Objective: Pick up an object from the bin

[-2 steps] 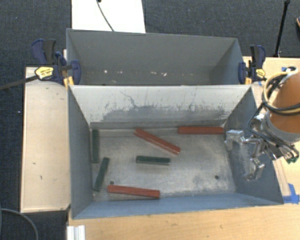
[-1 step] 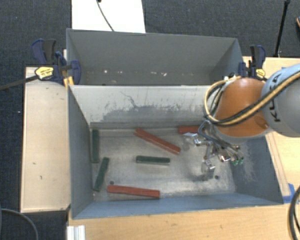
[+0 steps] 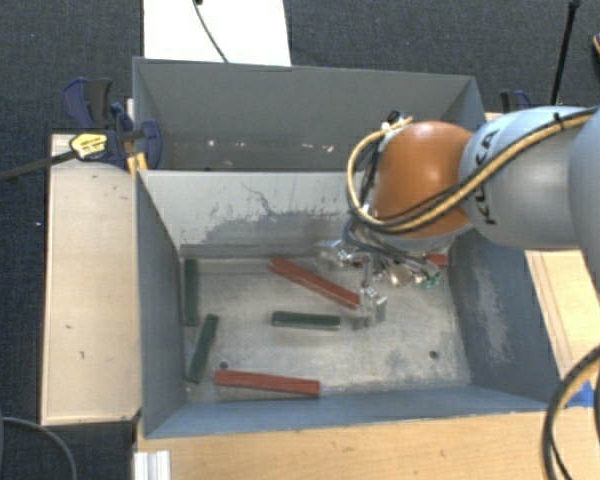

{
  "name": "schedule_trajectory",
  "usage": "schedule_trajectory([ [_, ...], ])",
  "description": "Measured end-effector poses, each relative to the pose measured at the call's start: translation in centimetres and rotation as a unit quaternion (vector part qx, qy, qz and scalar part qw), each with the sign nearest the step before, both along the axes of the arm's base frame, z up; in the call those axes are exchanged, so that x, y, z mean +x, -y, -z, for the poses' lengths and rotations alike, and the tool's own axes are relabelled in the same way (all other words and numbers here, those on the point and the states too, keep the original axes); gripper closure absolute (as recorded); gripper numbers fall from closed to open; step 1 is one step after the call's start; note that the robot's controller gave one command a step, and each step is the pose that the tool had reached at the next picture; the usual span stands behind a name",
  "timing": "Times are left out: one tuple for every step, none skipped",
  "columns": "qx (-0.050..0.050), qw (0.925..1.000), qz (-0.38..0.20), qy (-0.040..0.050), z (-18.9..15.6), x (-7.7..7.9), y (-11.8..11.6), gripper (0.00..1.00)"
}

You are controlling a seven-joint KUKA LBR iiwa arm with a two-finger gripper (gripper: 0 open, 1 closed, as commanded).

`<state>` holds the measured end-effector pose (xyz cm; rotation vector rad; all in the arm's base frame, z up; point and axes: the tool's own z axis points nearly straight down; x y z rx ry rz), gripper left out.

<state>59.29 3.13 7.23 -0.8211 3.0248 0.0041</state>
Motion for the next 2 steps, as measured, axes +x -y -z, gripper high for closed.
schedule_trajectory([
  [-0.001,1.0000,0.002,-0.0009,0.0,-0.1,0.3,1.00],
  [-0.002,0.9999,-0.014,0.0021,-13.6,-1.7,0.1,1.00],
])
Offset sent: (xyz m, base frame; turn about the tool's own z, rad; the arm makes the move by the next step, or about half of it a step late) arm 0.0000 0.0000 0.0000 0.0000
